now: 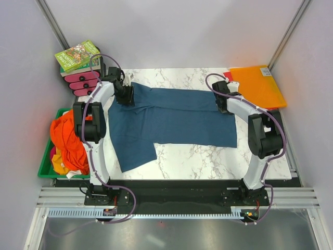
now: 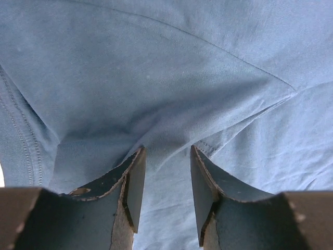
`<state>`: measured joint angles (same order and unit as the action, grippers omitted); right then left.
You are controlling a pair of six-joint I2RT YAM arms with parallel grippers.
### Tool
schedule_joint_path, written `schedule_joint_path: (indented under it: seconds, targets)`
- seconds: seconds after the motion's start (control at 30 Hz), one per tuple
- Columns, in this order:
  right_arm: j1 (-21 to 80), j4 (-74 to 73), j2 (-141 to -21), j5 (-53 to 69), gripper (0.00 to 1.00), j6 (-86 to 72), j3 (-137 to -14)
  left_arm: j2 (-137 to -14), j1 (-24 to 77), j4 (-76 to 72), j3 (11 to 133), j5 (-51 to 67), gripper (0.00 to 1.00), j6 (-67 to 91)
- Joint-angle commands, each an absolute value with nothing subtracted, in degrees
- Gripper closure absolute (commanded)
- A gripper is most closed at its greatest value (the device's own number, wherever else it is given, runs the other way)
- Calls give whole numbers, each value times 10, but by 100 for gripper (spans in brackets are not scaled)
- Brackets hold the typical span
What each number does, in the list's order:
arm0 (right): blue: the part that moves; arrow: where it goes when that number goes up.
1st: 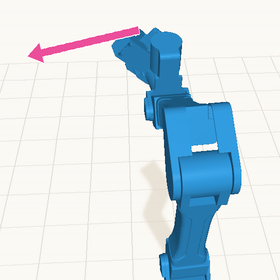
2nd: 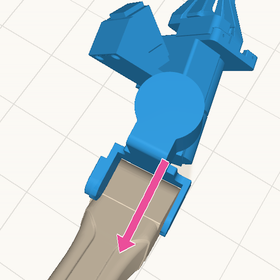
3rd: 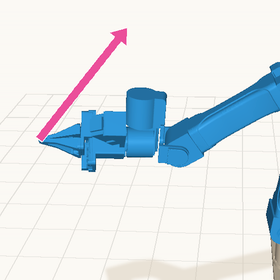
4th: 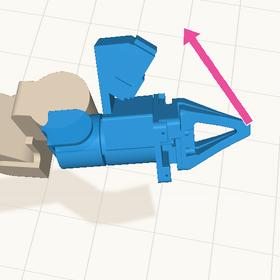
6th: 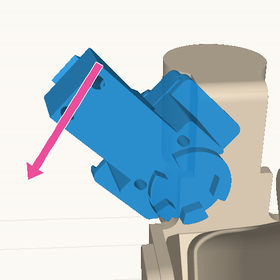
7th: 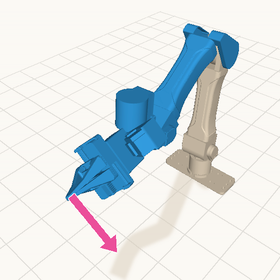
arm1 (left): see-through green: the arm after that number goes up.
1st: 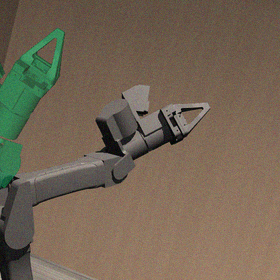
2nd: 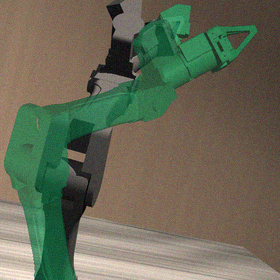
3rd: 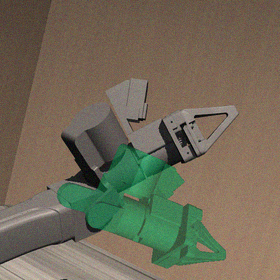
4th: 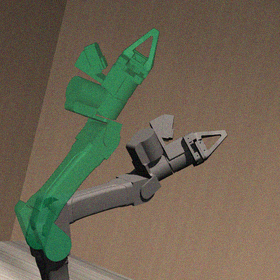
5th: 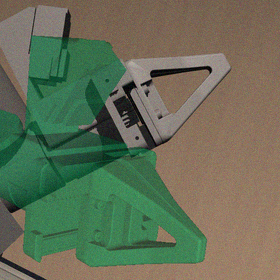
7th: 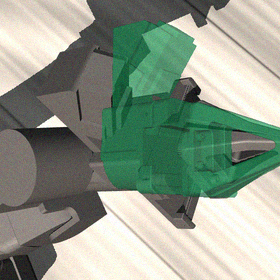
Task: Fold and stack the t-shirts
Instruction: Fold the flattened tshirt in 1/3 of the way
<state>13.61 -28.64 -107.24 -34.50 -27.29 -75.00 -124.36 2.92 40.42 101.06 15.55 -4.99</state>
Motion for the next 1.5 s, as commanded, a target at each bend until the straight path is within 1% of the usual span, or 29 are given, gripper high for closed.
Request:
schedule_joint_path:
  seconds: [0.0, 0.03, 0.07, 0.17, 0.47, 0.67, 0.83, 1.0, 1.17, 1.47]
  targets:
    - [136, -291, -1102, -353, 76, -282, -779, -1238, 27, 396, 1015, 158, 53, -54]
    - [137, -292, -1102, -352, 80, -286, -776, -1238, 27, 396, 1014, 158, 54, -54]
    - [137, -290, -1100, -350, 88, -290, -766, -1237, 27, 396, 1013, 156, 54, -57]
    - [138, -275, -1094, -338, 95, -294, -746, -1239, 27, 396, 1012, 156, 54, -57]
    - [138, -266, -1135, -327, 97, -294, -783, -1236, 27, 396, 1008, 149, 56, -57]
    - [136, -271, -1180, -342, 97, -291, -815, -1237, 27, 396, 1006, 140, 57, -62]
    - [128, -272, -1195, -365, 97, -288, -828, -1237, 27, 396, 1005, 136, 57, -62]
    - [122, -263, -1177, -383, 97, -284, -811, -1238, 27, 396, 1003, 135, 57, -64]
    - [123, -251, -1158, -365, 97, -284, -804, -1241, 27, 396, 1003, 142, 57, -59]
    - [127, -248, -1159, -331, 97, -294, -817, -1241, 27, 396, 999, 141, 58, -61]
